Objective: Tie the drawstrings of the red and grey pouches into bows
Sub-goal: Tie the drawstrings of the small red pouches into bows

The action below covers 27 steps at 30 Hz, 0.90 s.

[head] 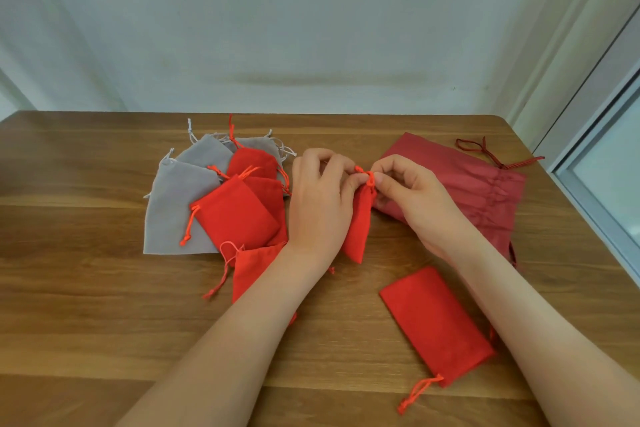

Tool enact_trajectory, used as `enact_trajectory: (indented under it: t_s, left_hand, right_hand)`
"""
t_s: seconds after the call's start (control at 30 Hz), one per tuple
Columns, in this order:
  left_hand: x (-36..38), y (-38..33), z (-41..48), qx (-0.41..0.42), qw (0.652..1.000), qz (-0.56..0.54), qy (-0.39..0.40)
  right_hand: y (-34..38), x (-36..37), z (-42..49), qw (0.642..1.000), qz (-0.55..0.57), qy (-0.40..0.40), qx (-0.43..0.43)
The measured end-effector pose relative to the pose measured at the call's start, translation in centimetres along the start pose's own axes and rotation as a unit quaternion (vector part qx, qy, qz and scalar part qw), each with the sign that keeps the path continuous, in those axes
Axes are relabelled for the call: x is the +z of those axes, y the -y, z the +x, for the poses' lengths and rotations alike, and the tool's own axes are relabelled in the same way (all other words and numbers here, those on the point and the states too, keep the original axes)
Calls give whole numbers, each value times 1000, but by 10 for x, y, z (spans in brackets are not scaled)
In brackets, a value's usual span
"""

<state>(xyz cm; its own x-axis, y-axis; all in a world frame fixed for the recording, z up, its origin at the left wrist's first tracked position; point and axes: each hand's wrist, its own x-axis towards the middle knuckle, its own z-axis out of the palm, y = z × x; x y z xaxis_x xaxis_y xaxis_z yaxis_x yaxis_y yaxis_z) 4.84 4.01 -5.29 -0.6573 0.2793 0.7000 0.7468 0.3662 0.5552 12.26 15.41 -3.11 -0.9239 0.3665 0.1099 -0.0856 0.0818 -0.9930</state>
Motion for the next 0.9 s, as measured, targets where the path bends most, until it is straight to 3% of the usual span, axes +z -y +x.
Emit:
enact_trajectory:
  t_s: [0.33, 0.6, 0.7, 0.9]
  left_hand:
    - [1, 4, 5, 80, 993, -66, 60]
    - [3, 2, 4, 6, 987, -114, 113]
    - [2, 5, 4, 33, 991, -56, 120]
    - [-2, 13, 12, 201, 963, 138, 110]
  right_hand:
    - [0, 0, -1, 999, 53, -1, 0]
    - [-4, -1, 1, 999, 39, -14, 3]
    - [-4, -1, 1, 1000, 12, -17, 7]
    - [-5, 1, 4, 998, -19, -48, 22]
